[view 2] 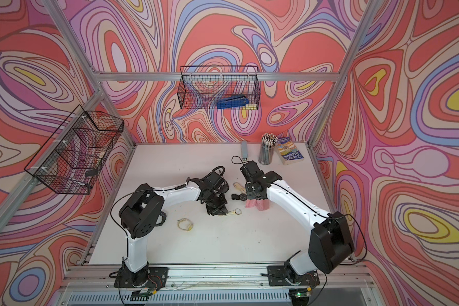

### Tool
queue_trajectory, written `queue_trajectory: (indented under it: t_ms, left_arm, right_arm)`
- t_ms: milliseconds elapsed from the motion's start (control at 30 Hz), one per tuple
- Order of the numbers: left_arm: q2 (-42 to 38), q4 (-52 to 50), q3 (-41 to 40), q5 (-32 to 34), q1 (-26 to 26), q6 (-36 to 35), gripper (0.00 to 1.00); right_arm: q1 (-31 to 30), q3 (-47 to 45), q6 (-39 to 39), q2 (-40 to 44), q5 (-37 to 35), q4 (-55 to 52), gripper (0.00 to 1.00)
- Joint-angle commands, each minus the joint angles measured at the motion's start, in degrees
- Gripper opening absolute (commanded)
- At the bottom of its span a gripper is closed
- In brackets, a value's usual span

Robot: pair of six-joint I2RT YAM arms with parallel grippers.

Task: Wipe the watch dial
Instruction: Move the watch to the center of the board, then pick up the watch at the center of the board.

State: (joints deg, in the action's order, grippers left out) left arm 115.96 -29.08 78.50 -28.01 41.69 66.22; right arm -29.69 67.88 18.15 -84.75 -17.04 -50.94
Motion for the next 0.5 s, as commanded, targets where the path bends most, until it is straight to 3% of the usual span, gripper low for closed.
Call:
queue_trajectory:
  t_ms: [0, 100, 233, 467]
  left_arm:
    - [0.09, -8.27, 4.27, 4.44, 1.25, -3.12, 0.32]
    - [-3.45, -12.29, 4.97, 8.16, 1.55, -5.15, 0.51]
    - [-8.47, -18.29, 4.82, 11.84, 1.54, -7.57, 0.64]
    - [-17.75, -30.33, 0.43, 19.33, 0.71, -11.9, 0.68]
  right_arm:
    - [-0.01, -1.11, -0.75, 0.41, 0.98, 1.92, 0.0]
    - [-0.03, -1.74, -1.28, 0.54, 1.47, 2.74, 0.0]
    - [-0.01, -1.96, -1.53, -0.3, 3.31, 3.78, 0.0]
    - [-0.03, -2.39, -1.33, -0.28, 6.72, 5.5, 0.0]
